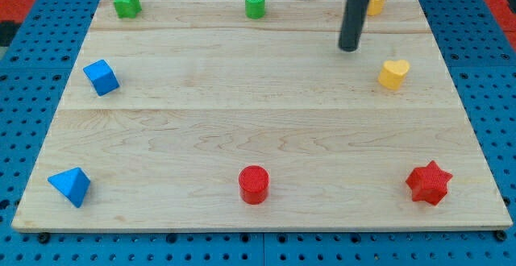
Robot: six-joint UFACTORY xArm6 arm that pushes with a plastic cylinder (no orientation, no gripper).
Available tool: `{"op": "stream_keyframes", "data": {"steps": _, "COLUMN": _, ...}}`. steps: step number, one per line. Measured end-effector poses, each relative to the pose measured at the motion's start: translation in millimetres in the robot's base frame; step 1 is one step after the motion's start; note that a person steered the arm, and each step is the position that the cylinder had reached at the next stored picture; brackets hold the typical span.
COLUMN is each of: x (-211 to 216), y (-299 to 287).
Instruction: Slide the yellow hexagon left and down a bit
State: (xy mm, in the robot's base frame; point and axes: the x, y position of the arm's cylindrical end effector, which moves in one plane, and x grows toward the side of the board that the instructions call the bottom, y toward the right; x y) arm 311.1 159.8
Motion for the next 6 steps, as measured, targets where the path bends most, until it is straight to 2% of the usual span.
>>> {"op": "stream_keyframes", "data": {"steps": 1, "x": -22.5, "y": 74.0}}
{"op": "stream_keyframes", "data": {"steps": 2, "x": -67.7, "y": 114.9}}
{"op": "stream_keyframes", "data": {"steps": 3, "x": -120.0, "y": 117.3}}
{"op": "stream_keyframes", "data": {"steps": 6, "x": -119.9, "y": 54.9}}
